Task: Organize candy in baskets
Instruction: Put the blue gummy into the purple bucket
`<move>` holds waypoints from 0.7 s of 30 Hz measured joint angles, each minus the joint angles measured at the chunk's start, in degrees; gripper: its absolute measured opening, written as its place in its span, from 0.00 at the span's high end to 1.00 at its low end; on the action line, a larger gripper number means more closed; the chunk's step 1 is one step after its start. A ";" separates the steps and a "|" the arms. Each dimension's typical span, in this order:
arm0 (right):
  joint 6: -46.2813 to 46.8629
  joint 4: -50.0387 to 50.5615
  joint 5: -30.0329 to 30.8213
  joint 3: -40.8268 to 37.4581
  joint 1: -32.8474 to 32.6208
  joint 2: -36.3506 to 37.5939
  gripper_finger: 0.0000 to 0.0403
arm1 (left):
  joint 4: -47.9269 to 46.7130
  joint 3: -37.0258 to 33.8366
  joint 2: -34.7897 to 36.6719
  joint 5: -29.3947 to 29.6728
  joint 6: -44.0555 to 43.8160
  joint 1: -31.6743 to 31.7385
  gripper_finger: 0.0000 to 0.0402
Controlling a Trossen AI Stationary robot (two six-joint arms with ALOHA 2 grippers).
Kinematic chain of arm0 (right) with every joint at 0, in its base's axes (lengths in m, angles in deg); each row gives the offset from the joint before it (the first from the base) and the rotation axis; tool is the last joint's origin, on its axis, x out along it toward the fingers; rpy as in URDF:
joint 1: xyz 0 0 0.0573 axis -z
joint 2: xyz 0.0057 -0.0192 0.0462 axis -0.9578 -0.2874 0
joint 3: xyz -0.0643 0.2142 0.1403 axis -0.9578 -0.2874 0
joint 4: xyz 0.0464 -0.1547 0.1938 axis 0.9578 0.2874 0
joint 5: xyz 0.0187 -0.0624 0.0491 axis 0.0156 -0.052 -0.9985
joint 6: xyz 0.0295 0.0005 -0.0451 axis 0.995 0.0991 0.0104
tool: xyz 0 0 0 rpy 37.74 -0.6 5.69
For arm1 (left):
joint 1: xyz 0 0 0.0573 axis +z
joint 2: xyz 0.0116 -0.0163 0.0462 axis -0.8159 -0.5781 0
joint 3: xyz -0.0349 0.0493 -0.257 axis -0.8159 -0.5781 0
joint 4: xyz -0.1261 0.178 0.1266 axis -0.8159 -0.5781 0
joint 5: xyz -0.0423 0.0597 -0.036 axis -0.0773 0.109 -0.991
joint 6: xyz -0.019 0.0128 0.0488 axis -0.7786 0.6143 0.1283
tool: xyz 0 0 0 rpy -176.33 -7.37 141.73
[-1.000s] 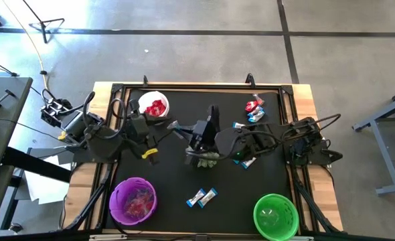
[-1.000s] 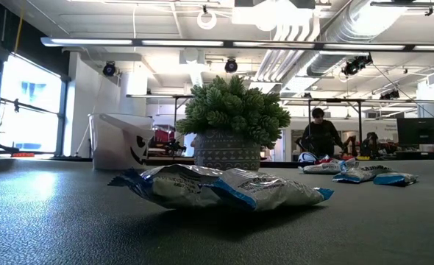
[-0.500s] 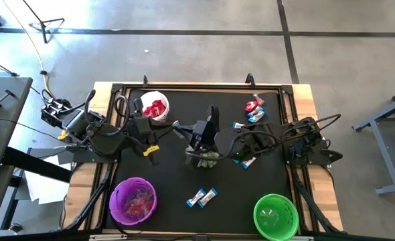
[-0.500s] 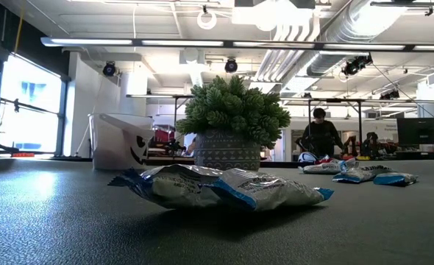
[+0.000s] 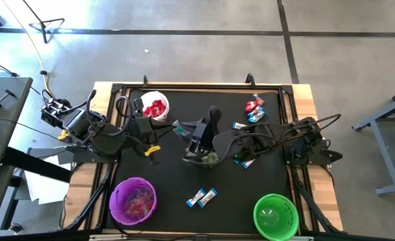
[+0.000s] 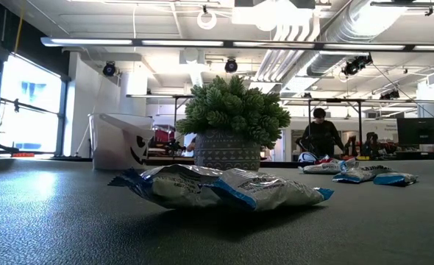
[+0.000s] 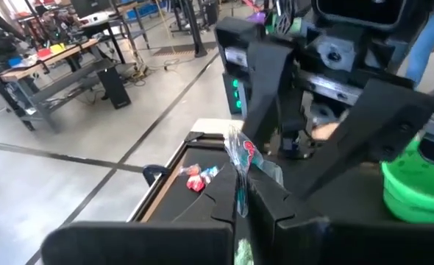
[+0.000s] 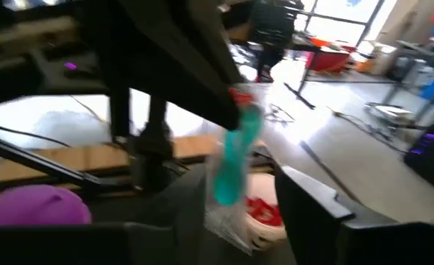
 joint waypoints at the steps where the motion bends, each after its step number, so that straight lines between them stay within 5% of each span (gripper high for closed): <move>1: 0.07 0.93 1.35 0.00 0.00 0.00 0.59 | -0.95 0.00 0.00 0.04 -0.16 0.00 1.00; 5: 0.97 6.50 7.07 0.00 -0.45 0.82 0.52 | -6.67 -0.02 0.79 -0.02 -5.30 -0.36 1.00; 10: 10.86 13.48 6.31 0.00 -1.71 3.44 0.50 | -17.19 0.00 2.46 -3.21 -18.98 -2.92 1.00; 21: 33.05 27.17 -8.07 0.00 -4.63 5.34 0.51 | -37.97 -0.01 0.09 -31.30 -62.67 -15.06 1.00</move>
